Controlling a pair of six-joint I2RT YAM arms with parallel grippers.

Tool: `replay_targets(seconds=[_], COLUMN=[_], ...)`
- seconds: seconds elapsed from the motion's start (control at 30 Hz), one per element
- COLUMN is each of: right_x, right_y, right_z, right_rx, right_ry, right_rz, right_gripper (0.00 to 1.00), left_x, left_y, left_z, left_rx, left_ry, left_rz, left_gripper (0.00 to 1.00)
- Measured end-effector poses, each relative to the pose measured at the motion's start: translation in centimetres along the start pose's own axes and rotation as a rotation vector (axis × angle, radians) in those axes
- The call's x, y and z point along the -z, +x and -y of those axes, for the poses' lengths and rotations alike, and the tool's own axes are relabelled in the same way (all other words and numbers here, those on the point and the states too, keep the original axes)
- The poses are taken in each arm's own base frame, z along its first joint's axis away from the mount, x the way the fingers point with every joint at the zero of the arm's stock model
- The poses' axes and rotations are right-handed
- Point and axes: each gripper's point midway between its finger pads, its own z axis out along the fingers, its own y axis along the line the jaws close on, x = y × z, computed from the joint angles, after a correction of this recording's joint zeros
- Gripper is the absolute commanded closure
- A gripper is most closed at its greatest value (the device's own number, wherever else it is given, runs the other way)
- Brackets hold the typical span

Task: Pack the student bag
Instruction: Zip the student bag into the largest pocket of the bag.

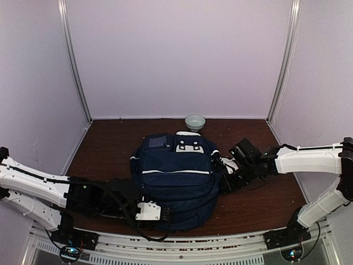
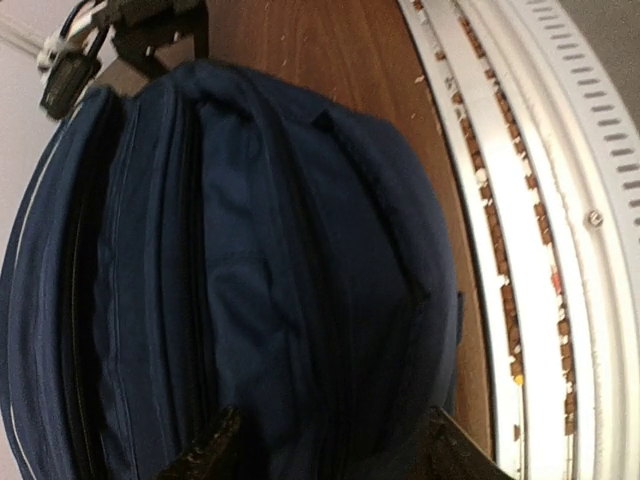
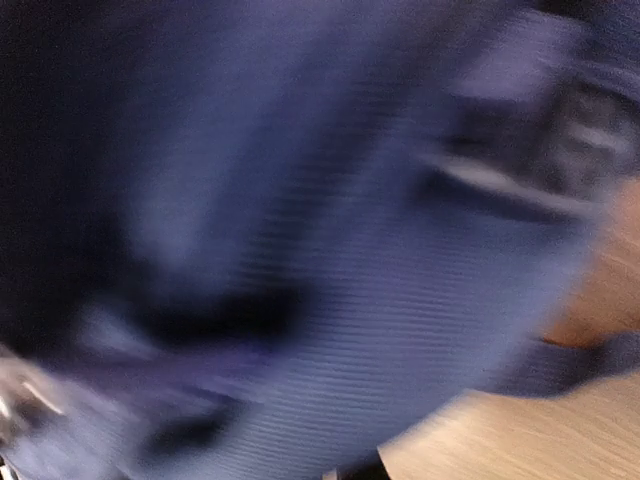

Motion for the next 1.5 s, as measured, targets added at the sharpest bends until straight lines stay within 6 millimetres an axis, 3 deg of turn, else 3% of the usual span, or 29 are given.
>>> replay_targets(seconds=[0.17, 0.27, 0.33, 0.47, 0.63, 0.8, 0.97, 1.03, 1.1, 1.17, 1.3, 1.5], right_x=[-2.2, -3.5, -4.1, -4.6, -4.7, -4.9, -4.9, -4.9, -4.9, -4.8, -3.7, -2.4], right_y=[0.6, 0.9, 0.9, 0.4, 0.1, 0.1, 0.1, 0.1, 0.3, 0.5, 0.8, 0.0], right_z=[-5.1, -7.9, -9.8, -13.7, -16.2, -16.3, -16.4, -16.3, -16.1, -15.6, -13.7, -7.5], right_rx=[0.058, 0.081, 0.091, 0.101, 0.091, 0.068, 0.063, 0.064, 0.065, 0.068, 0.060, -0.027], right_ry=[-0.090, -0.145, -0.186, -0.288, -0.369, -0.376, -0.377, -0.376, -0.365, -0.341, -0.278, -0.160], right_rz=[-0.003, -0.025, -0.033, -0.025, -0.017, -0.024, -0.024, -0.025, -0.031, -0.038, -0.037, 0.006], right_gripper=[1.00, 1.00, 1.00, 1.00, 1.00, 1.00, 1.00, 1.00, 1.00, 1.00, 1.00, 1.00], left_x=[-0.1, -1.2, -2.2, -2.6, -2.5, -2.8, -3.0, -3.1, -3.2, -3.4, -3.5, -3.6], left_y=[-4.8, -7.9, -8.9, -8.2, -5.5, -2.5, -0.7, -0.3, -0.1, 0.3, 1.0, 0.2], left_z=[-0.3, -1.2, -1.7, -1.3, -1.4, -2.3, -2.3, -2.2, -2.2, -2.2, -2.3, -2.8], left_rx=[0.011, 0.009, 0.008, 0.000, -0.001, 0.011, 0.062, 0.080, 0.094, 0.105, 0.121, 0.140], left_ry=[0.062, 0.069, 0.060, 0.061, 0.012, -0.067, -0.086, -0.086, -0.088, -0.097, -0.110, -0.125], left_rz=[0.129, 0.164, 0.165, 0.157, 0.088, -0.036, -0.113, -0.130, -0.144, -0.166, -0.196, -0.161], left_gripper=[0.48, 0.49, 0.49, 0.48, 0.49, 0.59, 0.60, 0.65, 0.76, 0.98, 1.00, 1.00])
